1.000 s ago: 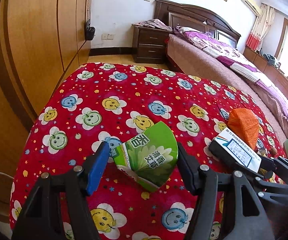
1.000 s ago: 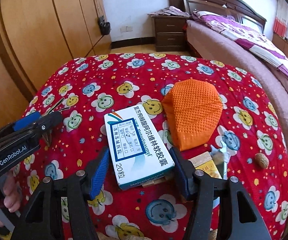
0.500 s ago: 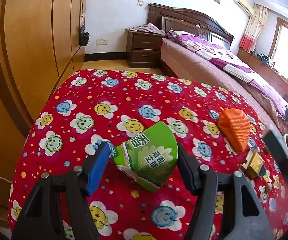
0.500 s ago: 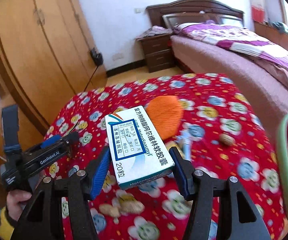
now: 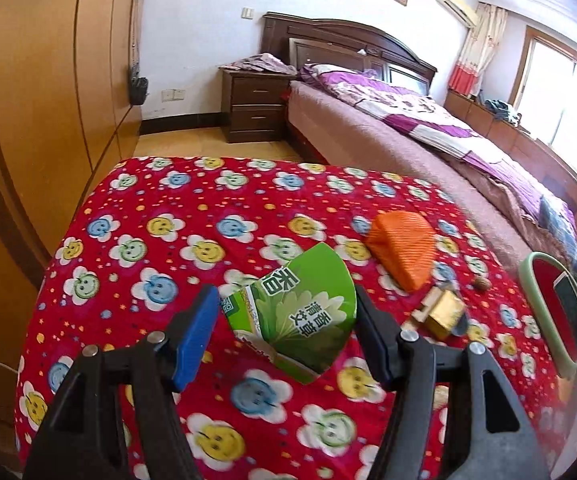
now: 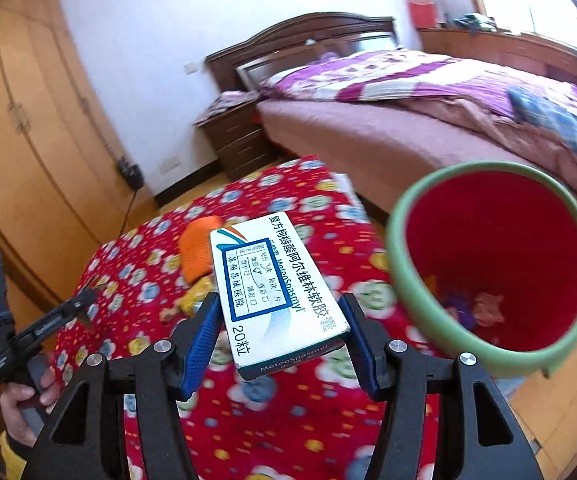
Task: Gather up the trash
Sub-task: 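Carry the medicine box with the right tool while the left tool carries the carton to the bin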
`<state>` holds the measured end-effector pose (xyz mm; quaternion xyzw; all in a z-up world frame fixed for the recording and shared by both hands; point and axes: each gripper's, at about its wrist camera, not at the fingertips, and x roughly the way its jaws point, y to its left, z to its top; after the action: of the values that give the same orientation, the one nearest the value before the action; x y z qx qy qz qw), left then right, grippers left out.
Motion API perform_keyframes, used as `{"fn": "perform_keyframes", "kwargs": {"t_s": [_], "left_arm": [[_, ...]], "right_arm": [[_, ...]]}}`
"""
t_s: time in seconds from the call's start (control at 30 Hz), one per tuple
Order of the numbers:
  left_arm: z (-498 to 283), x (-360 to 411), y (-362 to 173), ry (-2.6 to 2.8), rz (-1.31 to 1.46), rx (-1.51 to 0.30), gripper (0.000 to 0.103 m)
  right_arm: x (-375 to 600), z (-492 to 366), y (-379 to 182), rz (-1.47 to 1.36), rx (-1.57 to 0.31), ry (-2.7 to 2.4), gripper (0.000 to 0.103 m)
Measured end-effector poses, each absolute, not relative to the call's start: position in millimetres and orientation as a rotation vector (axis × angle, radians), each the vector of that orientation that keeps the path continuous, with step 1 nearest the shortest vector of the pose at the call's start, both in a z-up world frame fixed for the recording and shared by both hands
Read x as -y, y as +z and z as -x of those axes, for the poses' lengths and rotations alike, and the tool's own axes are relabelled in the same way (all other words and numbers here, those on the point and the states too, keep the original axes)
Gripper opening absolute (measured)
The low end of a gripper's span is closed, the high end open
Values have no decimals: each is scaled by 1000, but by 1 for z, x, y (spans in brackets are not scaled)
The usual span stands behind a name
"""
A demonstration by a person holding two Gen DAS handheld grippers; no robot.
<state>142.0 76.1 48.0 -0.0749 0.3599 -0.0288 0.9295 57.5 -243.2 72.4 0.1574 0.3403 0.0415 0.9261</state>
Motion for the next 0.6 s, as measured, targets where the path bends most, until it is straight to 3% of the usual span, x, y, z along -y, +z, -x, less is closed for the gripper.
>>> {"fn": "perform_keyframes", "kwargs": {"t_s": [0.6], "left_arm": [[-116, 4, 64, -224, 141, -775, 66]], "right_arm": [[339, -22, 52, -429, -675, -166, 61]]}}
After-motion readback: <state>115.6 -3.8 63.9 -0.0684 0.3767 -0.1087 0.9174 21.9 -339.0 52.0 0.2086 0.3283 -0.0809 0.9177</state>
